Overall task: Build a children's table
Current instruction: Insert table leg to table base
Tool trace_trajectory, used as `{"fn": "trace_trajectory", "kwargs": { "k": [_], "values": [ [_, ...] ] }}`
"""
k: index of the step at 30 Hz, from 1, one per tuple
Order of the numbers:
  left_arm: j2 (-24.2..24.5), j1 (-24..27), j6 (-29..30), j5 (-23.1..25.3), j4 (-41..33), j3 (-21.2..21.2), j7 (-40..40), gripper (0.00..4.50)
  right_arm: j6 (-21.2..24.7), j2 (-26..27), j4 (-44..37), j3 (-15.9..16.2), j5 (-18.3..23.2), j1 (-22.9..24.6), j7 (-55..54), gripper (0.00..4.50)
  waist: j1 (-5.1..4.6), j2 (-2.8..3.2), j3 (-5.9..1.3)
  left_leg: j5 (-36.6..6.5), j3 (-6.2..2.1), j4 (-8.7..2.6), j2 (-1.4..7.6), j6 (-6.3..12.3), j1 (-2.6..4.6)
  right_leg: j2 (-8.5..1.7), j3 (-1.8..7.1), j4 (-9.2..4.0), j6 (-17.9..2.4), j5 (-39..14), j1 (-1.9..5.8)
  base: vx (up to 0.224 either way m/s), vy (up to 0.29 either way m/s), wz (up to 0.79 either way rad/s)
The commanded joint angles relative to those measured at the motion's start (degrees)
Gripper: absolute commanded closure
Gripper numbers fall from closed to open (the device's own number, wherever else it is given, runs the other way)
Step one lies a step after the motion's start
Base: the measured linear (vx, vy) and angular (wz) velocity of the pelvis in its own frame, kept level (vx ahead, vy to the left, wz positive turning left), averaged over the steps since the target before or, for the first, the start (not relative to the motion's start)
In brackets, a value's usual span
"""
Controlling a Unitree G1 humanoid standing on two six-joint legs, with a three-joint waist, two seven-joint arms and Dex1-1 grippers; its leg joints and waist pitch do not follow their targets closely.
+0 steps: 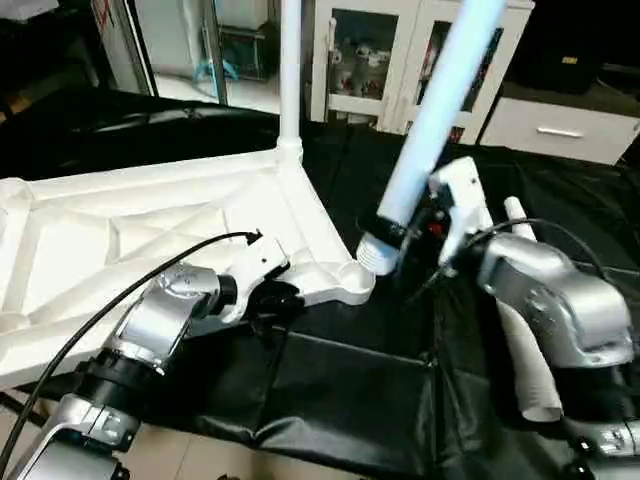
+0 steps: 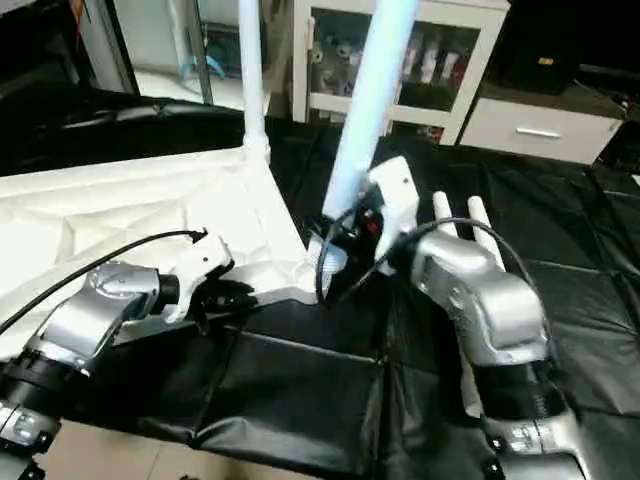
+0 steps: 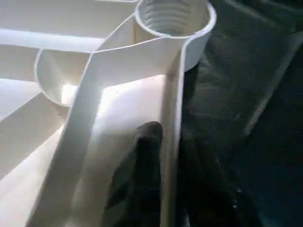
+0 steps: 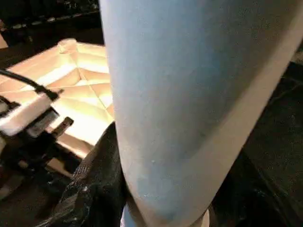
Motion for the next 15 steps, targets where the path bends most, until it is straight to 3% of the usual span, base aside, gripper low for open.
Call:
{"fn": "trace_trajectory", "kwargs": {
  "k": [1, 2, 4, 5, 7, 8, 10, 11, 14, 15],
  "values": [
    [-0.36, 2.38, 2.24, 0.88, 2.63, -3.75, -1.32, 4.04, -0.82, 0.03, 0.83, 1.01, -0.69, -1.37, 0.79, 2.63, 0.13, 0.06, -3.07, -13.79, 0.62, -4.40, -0.27, -0.69, -0.10, -2.66, 1.78, -4.60, -8.85, -17.92, 2.26, 0.000, 0.000, 0.00],
    [-0.27, 2.48, 2.38, 1.02, 2.13, -4.06, -1.63, 4.04, -0.84, 0.08, 1.68, 1.65, -1.10, -1.78, 1.11, 2.63, 0.16, -0.40, -3.15, -12.74, 0.78, -4.32, -0.27, -0.34, -0.15, -2.63, 1.82, -4.38, -9.57, -15.74, 2.41, 0.000, 0.000, 0.00],
    [-0.17, 2.64, 2.54, 1.10, 1.49, -4.36, -1.95, 4.09, -1.00, 0.25, 3.19, 2.34, -1.78, -2.40, 1.53, 2.63, 0.19, -0.24, -3.04, -12.57, 0.77, -4.40, -0.32, -0.20, -0.22, -2.73, 1.74, -4.33, -9.89, -16.24, 2.54, 0.000, 0.000, 0.00],
    [-0.13, 2.70, 2.64, 1.13, 1.22, -4.47, -2.03, 4.22, -0.99, 0.30, 3.87, 2.64, -2.06, -2.64, 1.75, 2.63, 0.18, -0.61, -3.06, -12.52, 0.89, -4.35, -0.27, -0.13, -0.17, -2.78, 1.79, -4.46, -9.62, -17.09, 2.56, 0.000, 0.000, 0.00],
    [-0.02, 2.72, 2.93, 1.25, 0.62, -4.72, -2.24, 4.41, -0.88, 0.33, 5.37, 3.32, -2.60, -3.13, 2.40, 2.63, 0.28, -0.35, -2.98, -12.58, 0.90, -4.36, -0.26, -0.12, -0.12, -2.84, 1.82, -4.51, -9.30, -18.07, 2.47, 0.000, 0.000, 0.00],
    [0.06, 2.76, 3.37, 1.05, 0.06, -4.80, -2.48, 4.42, -1.17, 0.33, 6.47, 3.92, -3.15, -3.40, 2.72, 2.63, 0.25, -0.63, -3.00, -12.34, 0.90, -4.38, -0.22, -0.11, -0.17, -2.83, 1.82, -4.52, -9.19, -18.03, 2.52, 0.000, 0.000, 0.00],
    [0.12, 2.79, 3.64, 0.86, -0.64, -4.78, -2.68, 4.50, -1.93, 0.49, 8.01, 4.57, -3.83, -3.83, 3.05, 2.63, 0.20, -0.48, -3.07, -11.10, 0.94, -4.38, -0.15, -0.23, -0.16, -2.78, 1.82, -4.24, -9.79, -15.77, 2.53, 0.000, 0.000, 0.00],
    [0.20, 2.81, 3.87, 0.70, -1.18, -4.77, -2.92, 4.50, -2.09, 0.64, 8.81, 4.84, -4.09, -4.21, 3.15, 2.63, 0.14, -0.89, -3.09, -11.11, 1.02, -4.34, -0.17, -0.12, -0.19, -2.77, 1.79, -4.22, -9.95, -15.41, 2.62, 0.000, 0.000, 0.00],
    [0.39, 2.88, 4.01, 0.56, -2.08, -4.76, -3.19, 4.50, -2.32, 0.95, 10.39, 5.39, -4.48, -5.05, 3.65, 2.63, 0.17, -0.74, -3.09, -11.13, 1.05, -4.30, -0.20, 0.11, -0.18, -2.87, 1.84, -4.22, -9.91, -16.11, 2.61, 0.000, 0.000, 0.00],
    [0.47, 2.91, 4.18, 0.52, -2.37, -4.77, -3.23, 4.50, -2.11, 0.93, 10.78, 5.63, -4.50, -5.27, 3.85, 2.63, 0.16, -1.02, -3.11, -10.85, 1.08, -4.29, -0.15, 0.15, -0.18, -2.85, 1.84, -4.19, -9.81, -15.79, 2.65, 0.000, 0.000, 0.00]
  ]
}}
